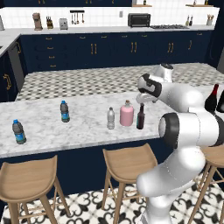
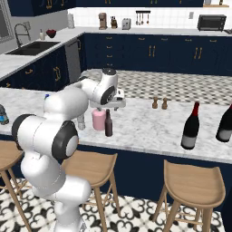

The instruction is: Move the plastic bottles in the middle to the plastics group, and the glass bottles in the middle to the glass group.

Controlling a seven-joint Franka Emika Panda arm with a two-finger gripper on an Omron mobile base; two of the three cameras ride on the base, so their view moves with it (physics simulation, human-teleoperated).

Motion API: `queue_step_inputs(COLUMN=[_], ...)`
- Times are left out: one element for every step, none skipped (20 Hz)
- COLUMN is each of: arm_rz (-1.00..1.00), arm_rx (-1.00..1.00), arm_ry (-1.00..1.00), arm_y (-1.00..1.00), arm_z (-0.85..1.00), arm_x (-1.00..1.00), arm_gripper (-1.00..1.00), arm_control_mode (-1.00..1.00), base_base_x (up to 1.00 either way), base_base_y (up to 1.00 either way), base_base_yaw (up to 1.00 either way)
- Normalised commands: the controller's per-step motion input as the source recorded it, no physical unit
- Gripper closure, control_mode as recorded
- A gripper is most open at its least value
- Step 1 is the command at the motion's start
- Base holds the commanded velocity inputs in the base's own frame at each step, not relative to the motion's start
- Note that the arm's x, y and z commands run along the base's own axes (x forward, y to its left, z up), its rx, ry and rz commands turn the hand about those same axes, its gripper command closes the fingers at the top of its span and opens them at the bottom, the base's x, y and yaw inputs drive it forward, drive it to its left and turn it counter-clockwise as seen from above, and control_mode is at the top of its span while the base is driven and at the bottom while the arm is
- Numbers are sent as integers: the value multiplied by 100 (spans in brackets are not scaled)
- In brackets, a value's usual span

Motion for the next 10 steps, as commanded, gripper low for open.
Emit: queue_step_inputs(arm_rz=[-2,-2,-2,-4,-4,-3,-2,-3,-3,-3], arm_rx=[0,0,0,0,0,0,0,0,0,0], arm_ry=[4,3,5,11,15,15,15,14,10,5], arm_y=[1,1,2,9,9,5,4,10,11,5], arm_z=[-29,-28,-26,-30,-32,-30,-28,-29,-26,-18], arm_x=[63,60,58,52,52,50,47,45,42,29], arm_gripper=[-100,-100,-100,-100,-100,-100,-100,-100,-100,-100], arm_control_mode=[-100,-100,-100,-100,-100,-100,-100,-100,-100,-100], base_base_x=[0,0,0,0,0,0,0,0,0,0], base_base_y=[0,0,0,0,0,0,0,0,0,0], base_base_yaw=[0,0,0,0,0,0,0,0,0,0])
